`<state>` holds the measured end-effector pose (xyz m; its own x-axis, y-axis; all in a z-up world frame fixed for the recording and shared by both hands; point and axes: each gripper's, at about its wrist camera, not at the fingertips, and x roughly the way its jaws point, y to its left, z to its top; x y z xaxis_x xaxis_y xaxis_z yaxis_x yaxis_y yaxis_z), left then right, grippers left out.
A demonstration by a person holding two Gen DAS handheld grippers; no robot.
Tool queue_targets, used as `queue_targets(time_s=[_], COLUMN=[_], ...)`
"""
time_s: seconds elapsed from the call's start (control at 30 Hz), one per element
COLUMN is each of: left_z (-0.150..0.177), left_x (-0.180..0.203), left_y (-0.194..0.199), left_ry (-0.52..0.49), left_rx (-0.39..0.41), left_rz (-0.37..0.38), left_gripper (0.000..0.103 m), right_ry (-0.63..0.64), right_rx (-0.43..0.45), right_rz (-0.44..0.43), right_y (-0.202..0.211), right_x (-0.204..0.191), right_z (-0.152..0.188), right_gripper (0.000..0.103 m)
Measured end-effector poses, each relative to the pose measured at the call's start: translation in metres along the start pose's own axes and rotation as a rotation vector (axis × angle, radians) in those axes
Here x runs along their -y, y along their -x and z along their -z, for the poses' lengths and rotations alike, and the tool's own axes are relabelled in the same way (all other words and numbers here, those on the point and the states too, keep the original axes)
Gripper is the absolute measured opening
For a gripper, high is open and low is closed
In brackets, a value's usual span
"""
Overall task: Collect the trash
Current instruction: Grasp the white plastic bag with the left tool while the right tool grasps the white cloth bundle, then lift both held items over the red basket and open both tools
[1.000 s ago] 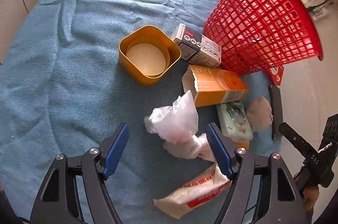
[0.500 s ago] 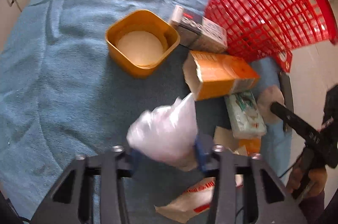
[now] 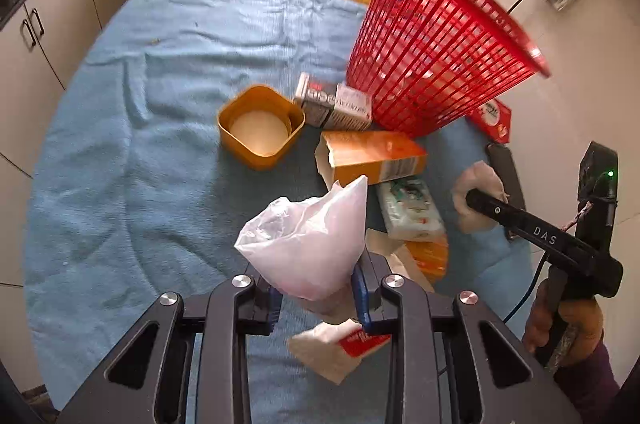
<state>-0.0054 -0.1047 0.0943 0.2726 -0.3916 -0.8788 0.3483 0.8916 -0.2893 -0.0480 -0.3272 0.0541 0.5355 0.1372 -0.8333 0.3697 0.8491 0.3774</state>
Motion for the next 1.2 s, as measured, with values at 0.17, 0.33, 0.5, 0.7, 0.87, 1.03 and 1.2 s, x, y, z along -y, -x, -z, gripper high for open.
queue_targets(time_s=[0.17,0.33,0.5,0.7,0.87,1.03,1.2], left_z=[0.008,0.015,0.022,0.029,0.035,0.040,0.042], left_x=[-0.002,-0.002,-0.001,0.002,0.001,-0.006,-0.011], left_y=[0.032,0.053,0.077,0.101,0.119,0.132,0.138], left_ry=[-0.004,-0.020,-0.041,-0.085,-0.105,-0.102,-0.100], left_rx=[0.042,0.076,0.115,0.168,0.204,0.225,0.233], left_rz=[0.000,-0.020,-0.060,-0.121,-0.168,-0.201,-0.224], left_gripper=[0.027,0.027,0.027,0.027,0.027,0.027,0.028], right_ry=[-0.014,-0.010,-0.013,0.024,0.063,0.094,0.121], right_rx=[0.043,0.082,0.103,0.126,0.143,0.154,0.159], right_rz=[-0.011,-0.006,-0.013,-0.018,-0.033,-0.043,-0.053], right_y=[0.028,0.055,0.074,0.091,0.102,0.109,0.112], right_x=[-0.008,-0.018,-0.023,-0.045,-0.068,-0.087,-0.101], right_z=[0.013,0.027,0.045,0.062,0.068,0.073,0.075], right_gripper=[0.034,0.034,0.034,0.034,0.034,0.034,0.034])
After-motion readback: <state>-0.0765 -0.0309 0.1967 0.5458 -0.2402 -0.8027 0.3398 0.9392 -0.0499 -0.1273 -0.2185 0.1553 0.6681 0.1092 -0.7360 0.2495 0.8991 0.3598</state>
